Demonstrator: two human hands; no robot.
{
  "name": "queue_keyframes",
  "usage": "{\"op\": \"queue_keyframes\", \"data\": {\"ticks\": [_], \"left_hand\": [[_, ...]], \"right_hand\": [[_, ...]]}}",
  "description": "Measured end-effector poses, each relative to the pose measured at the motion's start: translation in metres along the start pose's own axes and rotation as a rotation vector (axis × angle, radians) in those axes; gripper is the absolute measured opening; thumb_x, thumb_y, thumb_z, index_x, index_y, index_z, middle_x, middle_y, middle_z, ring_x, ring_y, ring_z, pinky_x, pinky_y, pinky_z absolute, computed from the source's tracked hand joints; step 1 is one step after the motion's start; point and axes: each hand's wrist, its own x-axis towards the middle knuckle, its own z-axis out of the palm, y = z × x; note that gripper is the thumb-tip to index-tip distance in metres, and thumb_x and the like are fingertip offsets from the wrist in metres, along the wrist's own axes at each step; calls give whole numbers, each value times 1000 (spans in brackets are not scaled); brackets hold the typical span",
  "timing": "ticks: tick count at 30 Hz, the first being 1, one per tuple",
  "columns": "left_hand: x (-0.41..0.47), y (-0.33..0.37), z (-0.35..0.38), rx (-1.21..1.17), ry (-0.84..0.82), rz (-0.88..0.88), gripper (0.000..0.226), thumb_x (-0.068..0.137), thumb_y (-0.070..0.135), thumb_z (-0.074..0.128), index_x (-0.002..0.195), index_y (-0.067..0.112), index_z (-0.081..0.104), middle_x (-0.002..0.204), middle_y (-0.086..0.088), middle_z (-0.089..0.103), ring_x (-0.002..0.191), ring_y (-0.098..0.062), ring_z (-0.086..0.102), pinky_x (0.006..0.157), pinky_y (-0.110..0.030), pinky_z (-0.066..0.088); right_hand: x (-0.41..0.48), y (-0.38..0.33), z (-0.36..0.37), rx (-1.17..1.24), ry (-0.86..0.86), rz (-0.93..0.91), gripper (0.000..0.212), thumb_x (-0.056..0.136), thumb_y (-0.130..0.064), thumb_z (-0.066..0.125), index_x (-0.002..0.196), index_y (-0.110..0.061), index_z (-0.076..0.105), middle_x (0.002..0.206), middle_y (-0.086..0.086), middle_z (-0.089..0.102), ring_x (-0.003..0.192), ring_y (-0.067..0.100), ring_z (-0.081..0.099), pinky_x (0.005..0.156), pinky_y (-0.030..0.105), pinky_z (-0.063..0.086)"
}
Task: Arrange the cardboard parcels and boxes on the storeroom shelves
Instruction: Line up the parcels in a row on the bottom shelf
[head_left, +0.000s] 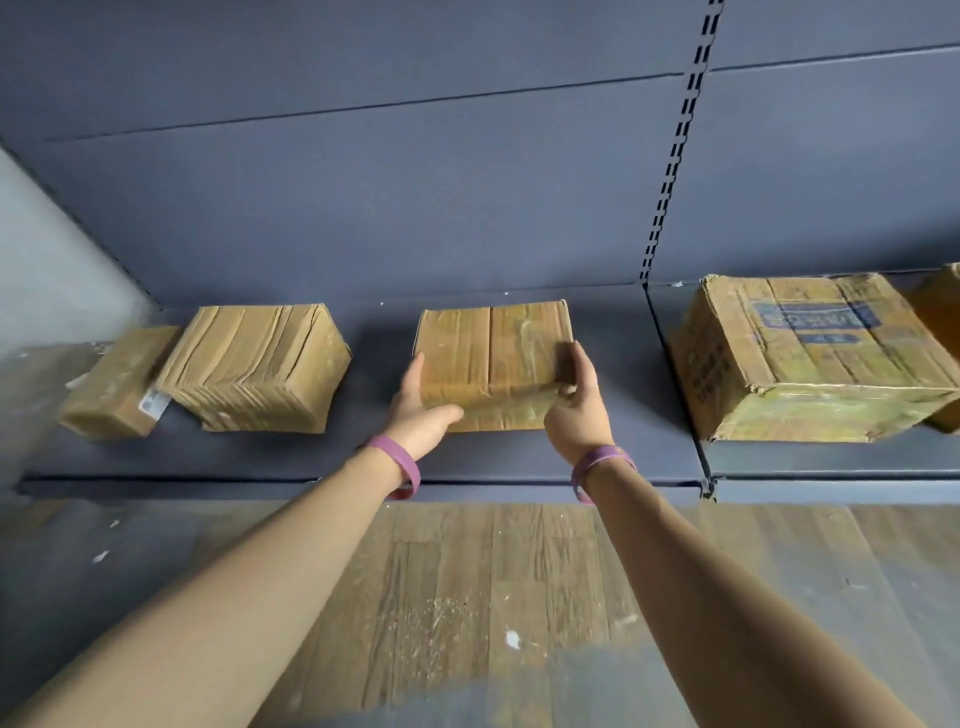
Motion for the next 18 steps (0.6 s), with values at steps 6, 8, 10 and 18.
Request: {"op": "queue_keyframes", "data": {"ticks": [6,8,10,18], "left_hand": [[4,-9,-1,-141,104,-78,90,90,-1,65,160,18,11,158,-2,32,144,-22,36,114,-29,30],[7,-13,-7,-179,104,-40,75,87,-2,67,150,22,34,143,-2,50,133,-24,50,112,-33,39],[8,-14,-15,-151,112,26,49,83,0,70,125,21,55,123,-4,65,117,-28,62,104,-42,49],[-10,-1,-45,-344,30,130,65,88,23,77,144,28,42,129,6,57,120,-21,54,101,-42,45]], "right_hand": [[-1,-1,-1,1,30,6,86,87,14,36,158,-29,16,125,-17,42,94,10,49,73,10,43],[0,-4,0,-30,57,-2,83,87,9,53,157,-22,21,115,-14,49,96,13,53,85,26,46],[1,-11,-3,-65,100,-11,68,82,0,72,142,-12,43,110,-6,57,102,18,56,90,33,48],[-31,-43,-12,-15,205,-79,52,77,-9,83,120,-17,56,110,3,65,104,25,66,90,50,56]]}}
